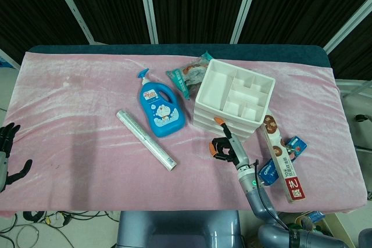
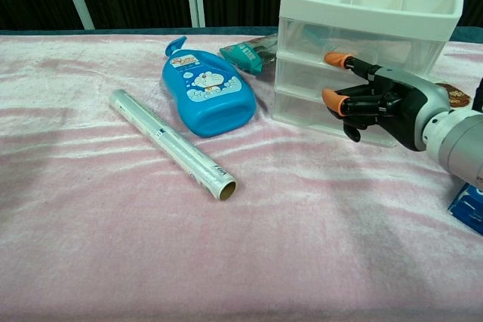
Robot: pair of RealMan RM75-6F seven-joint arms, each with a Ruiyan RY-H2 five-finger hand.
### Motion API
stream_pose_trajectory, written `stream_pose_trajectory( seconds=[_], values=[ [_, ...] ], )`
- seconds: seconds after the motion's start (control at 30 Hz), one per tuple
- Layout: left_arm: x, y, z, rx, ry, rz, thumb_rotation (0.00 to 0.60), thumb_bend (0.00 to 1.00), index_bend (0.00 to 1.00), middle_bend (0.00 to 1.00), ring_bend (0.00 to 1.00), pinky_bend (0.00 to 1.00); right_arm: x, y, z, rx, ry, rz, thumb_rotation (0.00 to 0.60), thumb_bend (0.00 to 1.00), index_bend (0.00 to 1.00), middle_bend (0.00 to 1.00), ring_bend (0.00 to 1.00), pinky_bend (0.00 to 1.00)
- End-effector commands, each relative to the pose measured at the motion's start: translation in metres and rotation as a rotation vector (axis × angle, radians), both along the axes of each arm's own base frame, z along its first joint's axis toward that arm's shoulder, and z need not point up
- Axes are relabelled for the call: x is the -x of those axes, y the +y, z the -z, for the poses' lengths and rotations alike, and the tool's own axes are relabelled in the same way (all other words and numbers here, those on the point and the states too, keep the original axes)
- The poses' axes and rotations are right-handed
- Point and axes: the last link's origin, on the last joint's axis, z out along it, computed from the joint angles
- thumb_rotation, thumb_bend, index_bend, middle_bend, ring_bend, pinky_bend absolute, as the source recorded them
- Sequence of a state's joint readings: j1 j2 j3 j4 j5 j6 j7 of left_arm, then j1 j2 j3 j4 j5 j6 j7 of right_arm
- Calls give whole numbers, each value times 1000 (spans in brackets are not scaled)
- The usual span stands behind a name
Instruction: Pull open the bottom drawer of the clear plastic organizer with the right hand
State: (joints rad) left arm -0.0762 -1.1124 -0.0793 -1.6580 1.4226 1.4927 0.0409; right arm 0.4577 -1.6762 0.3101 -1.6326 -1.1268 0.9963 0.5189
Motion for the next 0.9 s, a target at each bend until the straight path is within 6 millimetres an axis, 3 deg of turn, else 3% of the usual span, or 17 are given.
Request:
stream_pose_trajectory(
  seconds=[0.03, 0.9],
  values=[
    [0, 0, 0, 0, 1, 0, 600, 324, 61, 42, 30, 91, 0, 0, -1, 3, 2, -2, 600, 446, 0, 769, 874, 767],
    [0, -2, 0, -6, 10, 0, 600, 324, 61, 42, 30, 110, -2, -1, -3, -12, -9, -16, 600, 446, 0, 772, 876, 767]
  ],
)
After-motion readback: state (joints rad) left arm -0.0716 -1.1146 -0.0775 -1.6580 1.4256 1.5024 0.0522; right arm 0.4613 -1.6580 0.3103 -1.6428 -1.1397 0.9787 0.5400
